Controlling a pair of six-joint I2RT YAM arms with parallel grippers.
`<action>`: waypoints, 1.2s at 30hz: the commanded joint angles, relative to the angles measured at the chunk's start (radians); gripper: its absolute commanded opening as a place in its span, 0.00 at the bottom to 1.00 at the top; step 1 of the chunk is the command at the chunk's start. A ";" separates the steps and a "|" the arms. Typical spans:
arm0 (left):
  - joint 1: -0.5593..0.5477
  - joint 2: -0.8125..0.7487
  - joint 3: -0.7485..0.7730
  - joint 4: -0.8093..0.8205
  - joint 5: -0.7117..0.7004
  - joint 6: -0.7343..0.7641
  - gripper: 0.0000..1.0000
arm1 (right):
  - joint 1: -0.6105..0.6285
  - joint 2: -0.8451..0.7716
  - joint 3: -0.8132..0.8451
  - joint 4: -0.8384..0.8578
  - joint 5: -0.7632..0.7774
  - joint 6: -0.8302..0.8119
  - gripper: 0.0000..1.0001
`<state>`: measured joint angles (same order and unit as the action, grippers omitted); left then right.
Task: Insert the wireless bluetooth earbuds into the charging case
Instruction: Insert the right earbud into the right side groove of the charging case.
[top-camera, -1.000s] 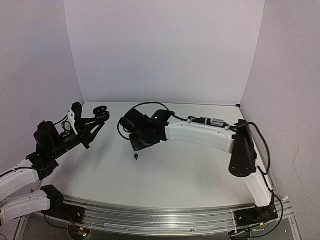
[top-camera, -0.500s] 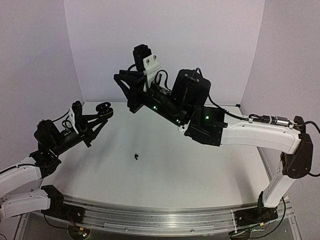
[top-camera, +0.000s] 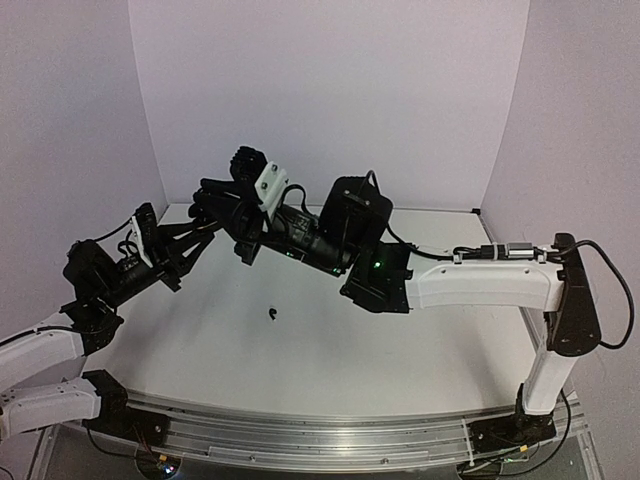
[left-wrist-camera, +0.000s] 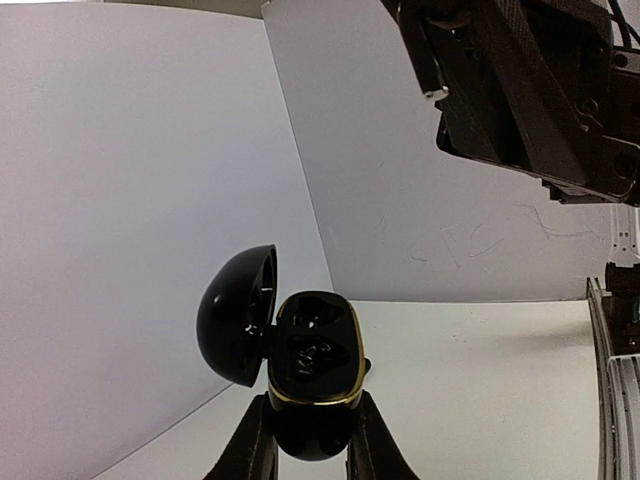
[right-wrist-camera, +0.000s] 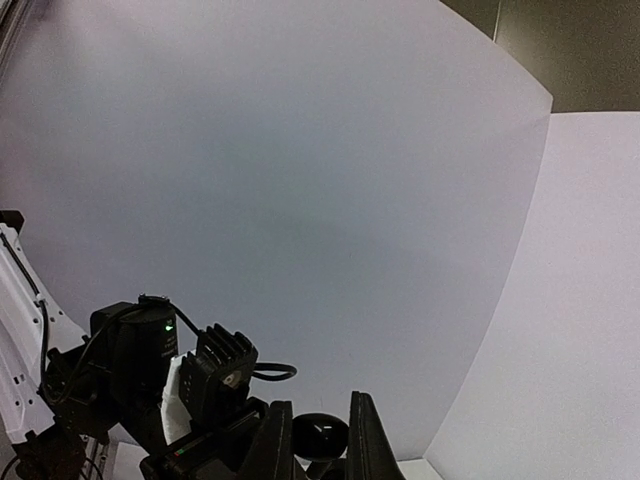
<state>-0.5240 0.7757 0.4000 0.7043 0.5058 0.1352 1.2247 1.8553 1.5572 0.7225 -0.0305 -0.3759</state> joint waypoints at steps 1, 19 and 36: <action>-0.004 0.001 0.048 0.029 0.042 0.017 0.00 | -0.001 -0.001 -0.013 0.059 -0.012 -0.060 0.00; -0.004 -0.002 0.175 -0.193 0.048 -0.010 0.00 | -0.023 -0.015 0.022 -0.058 -0.007 -0.117 0.00; -0.004 -0.001 0.197 -0.215 0.069 0.015 0.00 | -0.028 0.013 0.046 -0.058 0.109 -0.155 0.00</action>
<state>-0.5240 0.7799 0.5486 0.4860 0.5579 0.1349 1.2003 1.8608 1.5595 0.6388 0.0423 -0.5253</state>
